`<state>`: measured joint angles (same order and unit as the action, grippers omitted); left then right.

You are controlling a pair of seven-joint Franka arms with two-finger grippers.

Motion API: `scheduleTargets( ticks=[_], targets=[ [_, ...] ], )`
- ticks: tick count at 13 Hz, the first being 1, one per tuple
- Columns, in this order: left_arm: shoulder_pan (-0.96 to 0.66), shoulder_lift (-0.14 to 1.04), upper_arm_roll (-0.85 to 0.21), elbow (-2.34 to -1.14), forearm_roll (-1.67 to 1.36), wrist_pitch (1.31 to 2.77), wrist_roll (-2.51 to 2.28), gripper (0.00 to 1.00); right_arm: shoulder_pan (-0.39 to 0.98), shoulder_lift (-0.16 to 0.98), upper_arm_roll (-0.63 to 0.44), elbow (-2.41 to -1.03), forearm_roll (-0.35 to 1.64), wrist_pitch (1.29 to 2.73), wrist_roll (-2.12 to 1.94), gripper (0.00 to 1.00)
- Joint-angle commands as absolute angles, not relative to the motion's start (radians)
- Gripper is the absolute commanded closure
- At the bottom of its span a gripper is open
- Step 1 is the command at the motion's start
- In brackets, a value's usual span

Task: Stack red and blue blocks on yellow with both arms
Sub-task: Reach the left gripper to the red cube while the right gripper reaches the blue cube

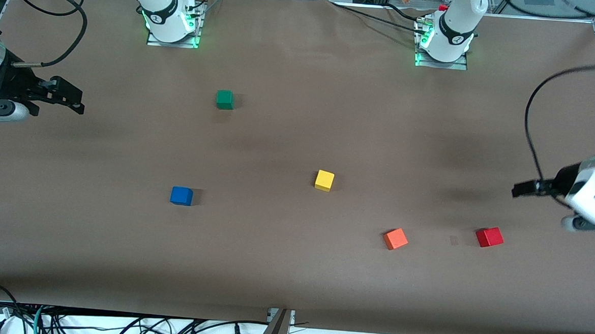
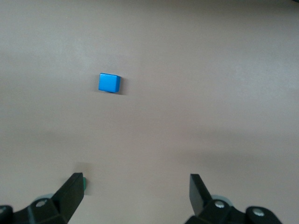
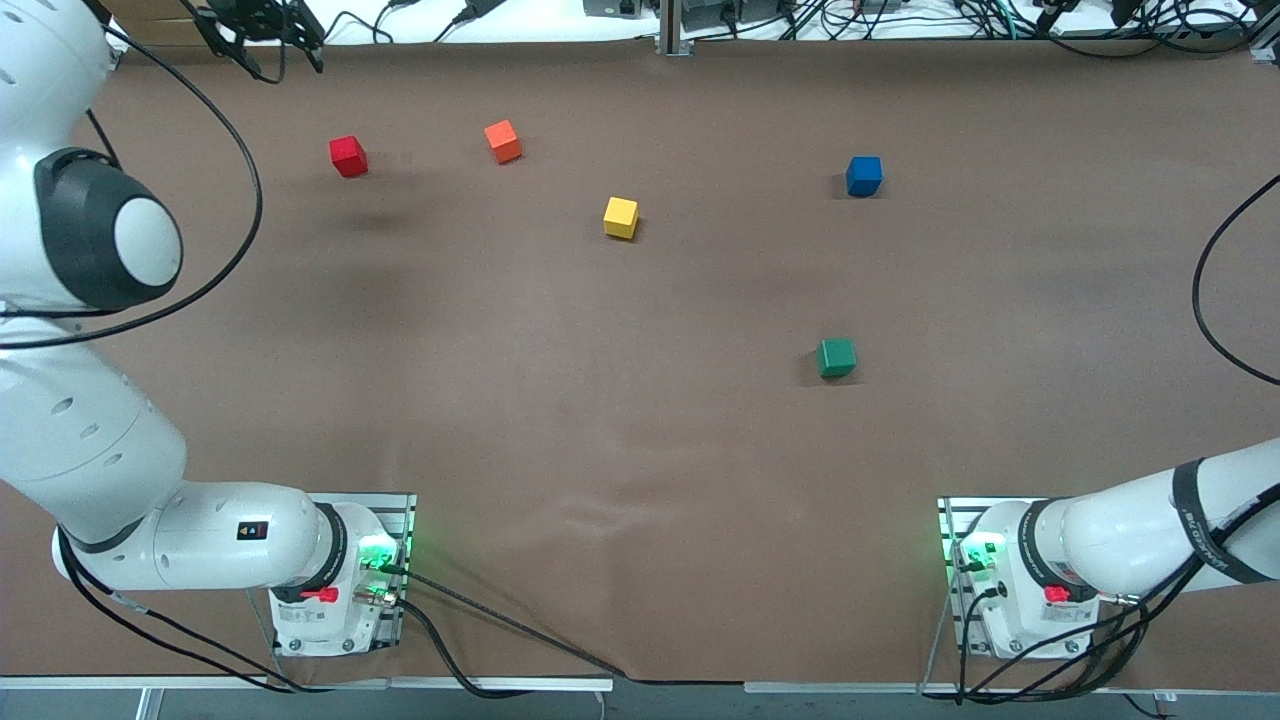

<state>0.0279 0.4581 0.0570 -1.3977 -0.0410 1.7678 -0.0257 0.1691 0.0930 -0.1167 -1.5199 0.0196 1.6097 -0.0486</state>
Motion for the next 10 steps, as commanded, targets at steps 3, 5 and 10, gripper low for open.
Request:
scheduleTargets(
  ticks=[3, 5, 10],
  targets=[
    [0.072, 0.665, 0.054, -1.377, -0.037, 2.006, -0.021, 0.0, 0.163, 0.121, -0.107, -1.502, 0.014, 1.618, -0.046, 0.0],
    [0.077, 0.689, 0.054, -1.443, -0.037, 2.116, -0.041, 0.0, 0.161, 0.124, -0.107, -1.502, 0.018, 1.627, -0.046, 0.0],
    [0.078, 0.741, 0.049, -1.502, -0.066, 2.266, -0.144, 0.0, 0.169, 0.143, -0.106, -1.503, 0.023, 1.632, -0.055, 0.0]
  ],
)
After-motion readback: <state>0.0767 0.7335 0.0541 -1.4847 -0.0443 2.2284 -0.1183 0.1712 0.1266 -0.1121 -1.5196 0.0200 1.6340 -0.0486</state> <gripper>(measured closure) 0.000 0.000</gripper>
